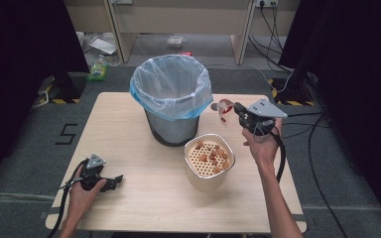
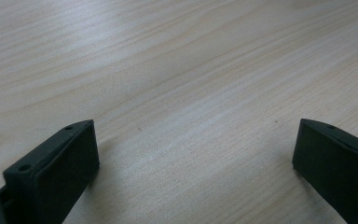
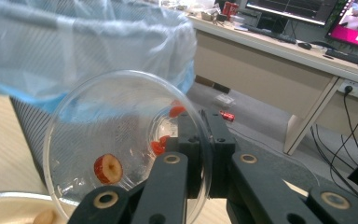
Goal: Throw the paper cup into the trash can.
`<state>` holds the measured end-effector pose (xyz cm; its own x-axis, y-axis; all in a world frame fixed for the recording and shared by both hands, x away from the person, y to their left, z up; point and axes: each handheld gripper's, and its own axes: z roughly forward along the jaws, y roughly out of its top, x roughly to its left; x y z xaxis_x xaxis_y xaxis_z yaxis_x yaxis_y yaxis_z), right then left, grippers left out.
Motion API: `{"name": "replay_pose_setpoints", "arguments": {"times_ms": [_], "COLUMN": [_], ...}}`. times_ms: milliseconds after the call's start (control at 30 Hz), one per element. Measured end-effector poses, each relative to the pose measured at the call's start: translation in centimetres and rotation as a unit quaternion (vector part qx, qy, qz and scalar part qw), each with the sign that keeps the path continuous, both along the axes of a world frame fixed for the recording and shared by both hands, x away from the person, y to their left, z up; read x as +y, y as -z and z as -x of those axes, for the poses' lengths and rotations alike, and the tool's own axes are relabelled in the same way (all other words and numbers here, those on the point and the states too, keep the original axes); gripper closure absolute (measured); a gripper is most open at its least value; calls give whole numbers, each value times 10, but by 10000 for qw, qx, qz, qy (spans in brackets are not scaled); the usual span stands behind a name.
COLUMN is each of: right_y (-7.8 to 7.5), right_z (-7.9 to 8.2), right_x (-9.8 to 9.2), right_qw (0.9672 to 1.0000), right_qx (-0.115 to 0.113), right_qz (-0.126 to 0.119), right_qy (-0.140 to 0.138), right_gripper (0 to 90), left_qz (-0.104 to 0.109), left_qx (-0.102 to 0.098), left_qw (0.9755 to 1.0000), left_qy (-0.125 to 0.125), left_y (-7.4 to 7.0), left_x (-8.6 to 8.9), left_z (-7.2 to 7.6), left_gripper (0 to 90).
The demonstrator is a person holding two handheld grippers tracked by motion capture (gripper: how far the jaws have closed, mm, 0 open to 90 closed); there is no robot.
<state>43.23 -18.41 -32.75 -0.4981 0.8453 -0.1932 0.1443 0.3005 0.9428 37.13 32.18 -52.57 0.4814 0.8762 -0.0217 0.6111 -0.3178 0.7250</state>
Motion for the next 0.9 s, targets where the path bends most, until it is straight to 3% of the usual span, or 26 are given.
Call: {"name": "replay_pose_setpoints", "arguments": {"times_ms": [267, 567, 767, 900], "right_y": [-27, -73, -101, -110], "right_z": [-9, -19, -27, -36], "right_x": [-3, 0, 15, 32], "right_qw": [10000, 10000, 9999, 9996], "right_qx": [14, 2, -59, -53], "right_qz": [-47, 11, 55, 48], "right_qy": [65, -16, -147, -264], "right_gripper": [877, 876, 876, 876], "left_qz": [-3, 5, 6, 6], "left_qx": [1, -3, -5, -5], "left_qw": [10000, 10000, 10000, 10000], "left_qy": [-1, -2, -3, -2], "left_y": [0, 0, 0, 0], "left_x": [0, 0, 0, 0], "left_z": [0, 0, 0, 0], "left_gripper": [0, 0, 0, 0]}}
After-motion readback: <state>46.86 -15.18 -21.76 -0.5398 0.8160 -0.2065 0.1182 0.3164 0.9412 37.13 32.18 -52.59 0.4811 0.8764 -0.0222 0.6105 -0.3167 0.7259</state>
